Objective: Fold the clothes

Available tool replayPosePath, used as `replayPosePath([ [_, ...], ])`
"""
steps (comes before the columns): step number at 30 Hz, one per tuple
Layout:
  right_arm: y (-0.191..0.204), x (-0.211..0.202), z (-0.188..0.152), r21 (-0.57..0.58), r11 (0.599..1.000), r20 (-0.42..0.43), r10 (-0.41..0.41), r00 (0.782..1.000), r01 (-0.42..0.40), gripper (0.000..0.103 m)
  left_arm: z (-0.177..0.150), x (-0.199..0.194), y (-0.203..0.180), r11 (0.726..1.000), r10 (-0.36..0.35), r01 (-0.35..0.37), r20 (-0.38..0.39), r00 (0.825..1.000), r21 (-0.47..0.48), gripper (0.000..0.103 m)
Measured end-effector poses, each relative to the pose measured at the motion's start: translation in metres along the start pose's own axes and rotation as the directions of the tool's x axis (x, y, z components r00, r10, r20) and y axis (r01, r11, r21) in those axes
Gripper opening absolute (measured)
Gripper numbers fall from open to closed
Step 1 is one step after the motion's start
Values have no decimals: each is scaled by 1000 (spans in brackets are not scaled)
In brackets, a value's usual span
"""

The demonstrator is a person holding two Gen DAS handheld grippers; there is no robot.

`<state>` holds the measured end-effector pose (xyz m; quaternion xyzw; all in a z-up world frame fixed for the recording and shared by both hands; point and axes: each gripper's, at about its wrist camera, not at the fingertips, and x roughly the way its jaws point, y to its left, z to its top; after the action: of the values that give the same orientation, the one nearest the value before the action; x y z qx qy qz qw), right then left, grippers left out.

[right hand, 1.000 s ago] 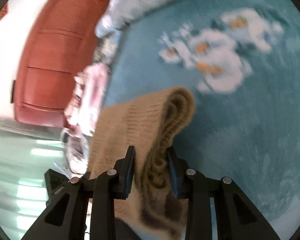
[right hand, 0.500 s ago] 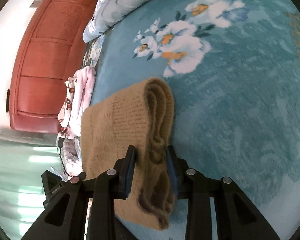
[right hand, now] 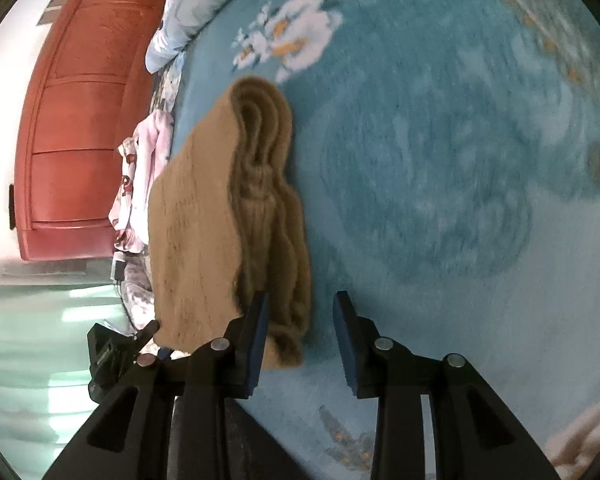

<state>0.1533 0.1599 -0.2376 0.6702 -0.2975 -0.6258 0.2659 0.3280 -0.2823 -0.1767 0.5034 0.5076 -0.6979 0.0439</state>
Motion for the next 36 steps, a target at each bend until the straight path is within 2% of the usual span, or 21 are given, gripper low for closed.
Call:
replayPosePath([
  [1,0,0,-3,7,1000,3,6,1000,-6,34,0,-2,-2,1000,1,-1,5,1000,10,44],
  [7,0,-22,-12,5,999,69,31,997,-32,35,-3,-7,-4,1000,-11,11,19,1000,29,42],
  [10,1,-28,-14,-1,998,90,69,994,-69,49,-4,-7,-1,1000,-11,11,14,1000,25,42],
  [13,7,-19,-15,-8,998,72,70,995,-69,50,-3,-7,2,1000,-19,19,8,1000,10,42],
  [17,17,3,-17,-24,999,29,31,999,-31,50,-2,-8,1,1000,-23,23,18,1000,11,42],
  [20,27,15,-18,-52,999,-10,-12,1000,12,49,-2,-10,-7,999,-20,18,48,999,43,34],
  [21,30,17,-18,-69,997,-23,-39,999,37,48,-1,-10,-10,998,-15,12,52,999,56,32],
  [24,37,18,-17,-98,991,-35,-94,995,91,33,3,-12,-22,994,13,-20,59,998,108,28],
  [26,39,12,-15,-102,991,-35,-93,995,89,20,9,-13,-33,990,2,-11,63,998,143,27],
  [29,49,0,-9,-114,992,-31,-64,997,60,10,20,-19,-56,979,-27,9,82,996,205,26],
  [31,62,-13,-6,-145,989,9,-3,1000,4,9,27,-27,-72,967,-60,30,112,992,254,26],
  [33,78,-24,-2,-194,980,48,53,997,-43,8,30,-31,-75,961,-51,9,146,988,276,26],
  [34,84,-24,-2,-217,975,52,53,997,-41,8,31,-31,-73,960,-36,-10,159,987,279,26],
  [36,85,-18,-2,-246,969,42,14,999,-3,8,32,-16,-54,971,20,-50,128,992,236,26],
])
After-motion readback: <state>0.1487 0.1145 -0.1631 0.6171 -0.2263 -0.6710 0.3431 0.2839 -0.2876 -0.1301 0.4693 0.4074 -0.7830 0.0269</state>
